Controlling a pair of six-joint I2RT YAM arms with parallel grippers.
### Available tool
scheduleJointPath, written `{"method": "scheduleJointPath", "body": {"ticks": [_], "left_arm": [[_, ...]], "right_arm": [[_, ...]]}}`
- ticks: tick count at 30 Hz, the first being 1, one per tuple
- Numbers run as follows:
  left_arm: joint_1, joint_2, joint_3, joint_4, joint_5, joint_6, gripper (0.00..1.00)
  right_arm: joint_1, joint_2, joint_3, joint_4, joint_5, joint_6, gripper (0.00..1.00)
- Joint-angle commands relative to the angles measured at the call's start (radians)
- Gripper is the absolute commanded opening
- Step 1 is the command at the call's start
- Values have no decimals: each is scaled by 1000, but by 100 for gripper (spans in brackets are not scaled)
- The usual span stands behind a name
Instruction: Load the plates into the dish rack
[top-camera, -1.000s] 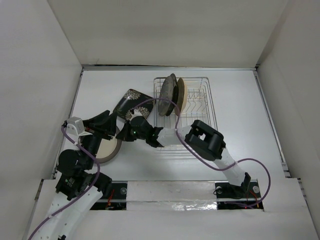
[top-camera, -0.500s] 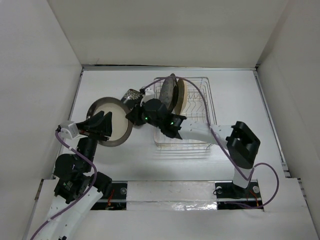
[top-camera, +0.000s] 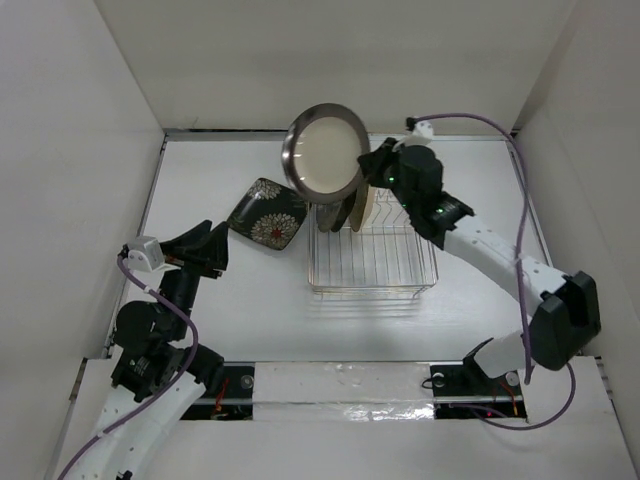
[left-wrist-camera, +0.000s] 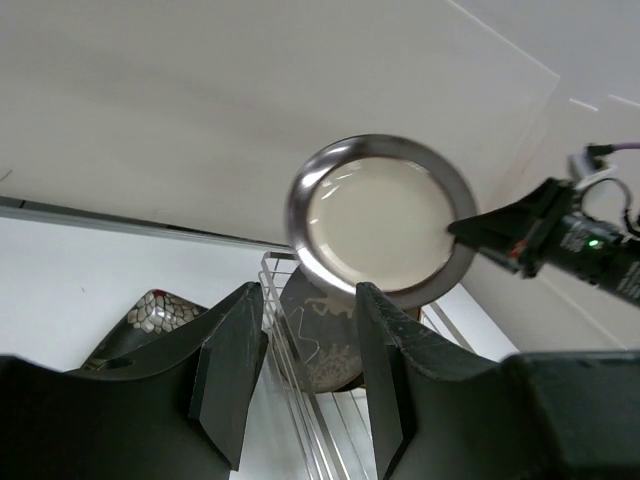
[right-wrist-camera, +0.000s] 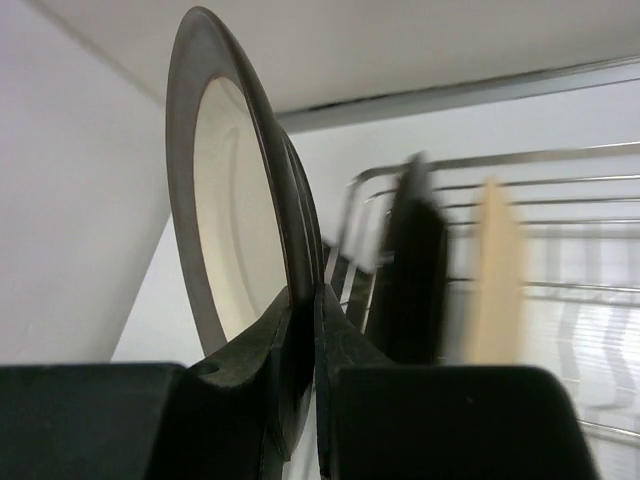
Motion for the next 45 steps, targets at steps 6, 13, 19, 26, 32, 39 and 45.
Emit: {"method": "scheduleJointPath", "body": {"ticks": [6,13,19,26,32,39,45], "left_arm": [[2,75,12,29,64,7,39],[2,85,9,21,70,7,39],[2,105,15,20,83,4,39],[2,104,16,24,87,3,39],[2,102,19,18,103,-2,40],[2,85,16,20,114,-7,40],[2,78,18,12,117,-10,40]], "right_arm": [[-305,-305,-142,277,-127,174,0],[-424,-395,-200,146,-3,113,0],[-335,-390,-164,-16,232,-53,0],[-235,-284,-36,-169,367,-153,0],[-163,-203,40,-247,448,-179,0],[-109,-123,126,-329,511,-191,0],[-49,-39,205,-401,598,-220,0]]}}
